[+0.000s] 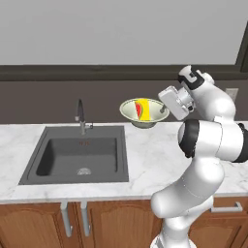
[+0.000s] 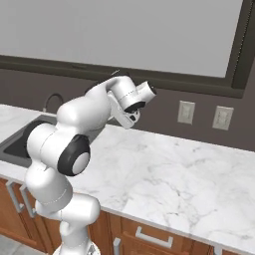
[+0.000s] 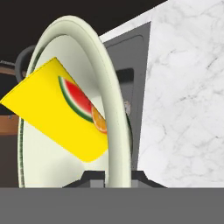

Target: Place the cup inside the bowl on the dining table and move the bowl to any counter.

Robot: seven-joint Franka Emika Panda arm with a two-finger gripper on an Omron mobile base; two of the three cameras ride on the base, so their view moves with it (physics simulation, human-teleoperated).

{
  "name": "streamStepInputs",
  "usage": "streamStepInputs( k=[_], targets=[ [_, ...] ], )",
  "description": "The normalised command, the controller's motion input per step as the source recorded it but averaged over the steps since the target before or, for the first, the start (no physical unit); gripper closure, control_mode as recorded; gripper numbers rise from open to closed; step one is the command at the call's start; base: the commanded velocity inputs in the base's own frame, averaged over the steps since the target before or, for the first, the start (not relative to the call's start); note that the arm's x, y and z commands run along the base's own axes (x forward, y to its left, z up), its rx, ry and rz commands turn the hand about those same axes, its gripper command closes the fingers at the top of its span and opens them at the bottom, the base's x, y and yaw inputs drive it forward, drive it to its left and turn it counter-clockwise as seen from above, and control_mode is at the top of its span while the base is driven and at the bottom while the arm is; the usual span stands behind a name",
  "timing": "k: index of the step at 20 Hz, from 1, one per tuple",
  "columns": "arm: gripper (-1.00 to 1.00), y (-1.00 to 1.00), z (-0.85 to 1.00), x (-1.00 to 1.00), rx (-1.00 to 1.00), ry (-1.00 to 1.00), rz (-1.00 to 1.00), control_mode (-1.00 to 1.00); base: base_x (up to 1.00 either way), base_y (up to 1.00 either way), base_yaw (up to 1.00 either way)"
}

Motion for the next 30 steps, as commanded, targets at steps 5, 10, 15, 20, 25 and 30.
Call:
streamStepInputs(
  k=[5,10,15,20,25,30],
  targets=[
    [1.0,0.0,0.0,0.0,0.0,0.0,0.0,1.0,0.37,-0.2,0.11],
    [1.0,0.0,0.0,0.0,0.0,0.0,0.0,1.0,0.0,0.0,0.0],
    [1.0,0.0,0.0,0.0,0.0,0.0,0.0,1.0,0.0,0.0,0.0],
    [1.0,0.0,0.0,0.0,0.0,0.0,0.0,-1.0,0.0,0.0,0.0],
    [1.0,0.0,0.0,0.0,0.0,0.0,0.0,-1.0,0.0,0.0,0.0],
    [1.0,0.0,-0.04,0.03,0.0,0.07,0.0,-1.0,0.0,0.0,0.0]
  ],
)
